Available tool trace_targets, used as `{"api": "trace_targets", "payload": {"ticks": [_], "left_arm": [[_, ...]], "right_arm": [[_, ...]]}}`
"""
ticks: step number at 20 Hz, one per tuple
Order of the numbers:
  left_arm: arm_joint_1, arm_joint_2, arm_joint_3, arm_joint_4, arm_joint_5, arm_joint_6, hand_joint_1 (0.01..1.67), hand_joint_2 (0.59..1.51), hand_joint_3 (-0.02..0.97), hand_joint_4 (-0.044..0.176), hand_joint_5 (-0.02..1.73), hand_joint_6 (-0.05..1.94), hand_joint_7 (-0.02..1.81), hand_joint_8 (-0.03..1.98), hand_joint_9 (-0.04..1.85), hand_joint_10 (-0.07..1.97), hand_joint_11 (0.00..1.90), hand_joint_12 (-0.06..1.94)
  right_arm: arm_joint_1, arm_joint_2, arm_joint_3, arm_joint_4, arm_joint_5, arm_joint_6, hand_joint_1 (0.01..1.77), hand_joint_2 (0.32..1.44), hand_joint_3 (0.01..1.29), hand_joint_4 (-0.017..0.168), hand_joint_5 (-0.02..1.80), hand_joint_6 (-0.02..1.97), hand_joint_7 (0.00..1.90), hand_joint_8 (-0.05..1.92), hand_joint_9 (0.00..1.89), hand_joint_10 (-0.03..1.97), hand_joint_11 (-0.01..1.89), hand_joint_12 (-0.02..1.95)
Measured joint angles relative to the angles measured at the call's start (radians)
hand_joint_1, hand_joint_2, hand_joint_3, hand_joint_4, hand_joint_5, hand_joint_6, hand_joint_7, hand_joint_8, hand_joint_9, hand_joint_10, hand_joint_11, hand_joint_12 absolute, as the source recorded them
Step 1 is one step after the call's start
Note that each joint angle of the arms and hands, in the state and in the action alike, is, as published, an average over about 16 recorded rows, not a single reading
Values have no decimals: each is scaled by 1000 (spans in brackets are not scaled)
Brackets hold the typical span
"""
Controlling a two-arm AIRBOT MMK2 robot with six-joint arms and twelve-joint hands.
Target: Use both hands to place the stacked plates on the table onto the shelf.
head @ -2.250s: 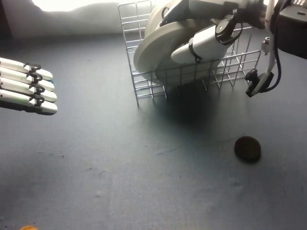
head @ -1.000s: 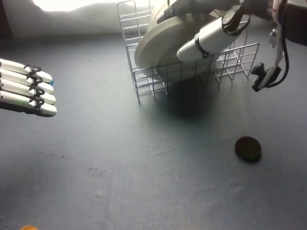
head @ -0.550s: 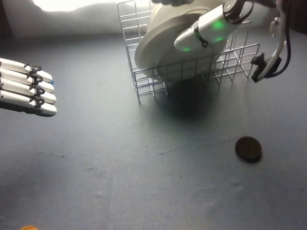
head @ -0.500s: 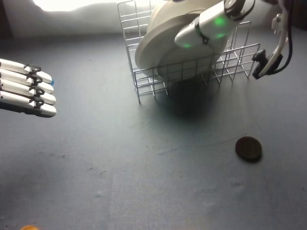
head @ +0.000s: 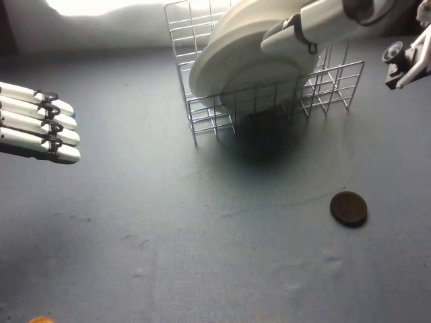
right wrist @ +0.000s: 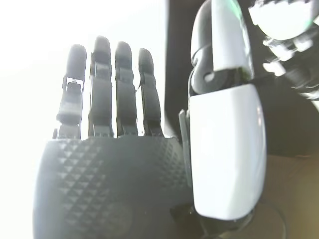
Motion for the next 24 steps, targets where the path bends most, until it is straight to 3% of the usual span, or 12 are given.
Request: {"api": "trace_targets", "payload": {"ticks": [3,5,9,11,16,19,21,24], "left_arm": [[0,2,-8,1,0,-2,16,1130,22,0,194,22,210,26,162,48,28,316],[0,5,-16,5,-2,-1,20,1139,21,0,233,130,258,145,212,196,67,526],[-9,15,-37,10,-7,1,29,1147,22,4,438,564,501,608,460,661,282,969],[-17,22,-49,12,-11,2,38,1146,21,24,600,781,684,848,654,901,473,1193],[-39,40,-80,19,-24,5,175,1192,17,76,984,1366,1121,1441,1123,1495,962,1726],[-57,50,-95,25,-32,6,306,1218,10,106,1151,1709,1303,1779,1330,1823,1237,1914],[-71,55,-103,26,-37,3,389,1232,5,125,1260,1839,1433,1897,1467,1912,1391,1928],[-87,60,-113,34,-43,-2,514,1260,-1,155,1352,1868,1537,1907,1588,1922,1543,1936]], "right_arm": [[8,68,-72,0,9,-59,1152,939,11,-3,470,45,462,58,475,58,11,1128],[8,114,-117,0,11,-88,1102,928,11,-3,438,149,421,198,435,200,20,1220],[1,199,-182,0,6,-111,954,915,11,-3,389,597,380,656,405,663,119,1429],[-8,236,-206,-5,3,-114,869,908,11,-3,419,832,424,892,449,903,228,1534],[-37,300,-238,-28,7,-115,660,980,15,1,718,1427,746,1475,769,1496,717,1785],[-60,316,-243,-59,23,-107,573,1059,15,28,914,1777,976,1796,1009,1819,1052,1908],[-76,320,-243,-87,39,-100,545,1116,15,47,1071,1915,1167,1893,1203,1917,1267,1913],[-97,318,-244,-134,66,-88,534,1202,16,74,1309,1944,1441,1908,1474,1933,1541,1914]]}}
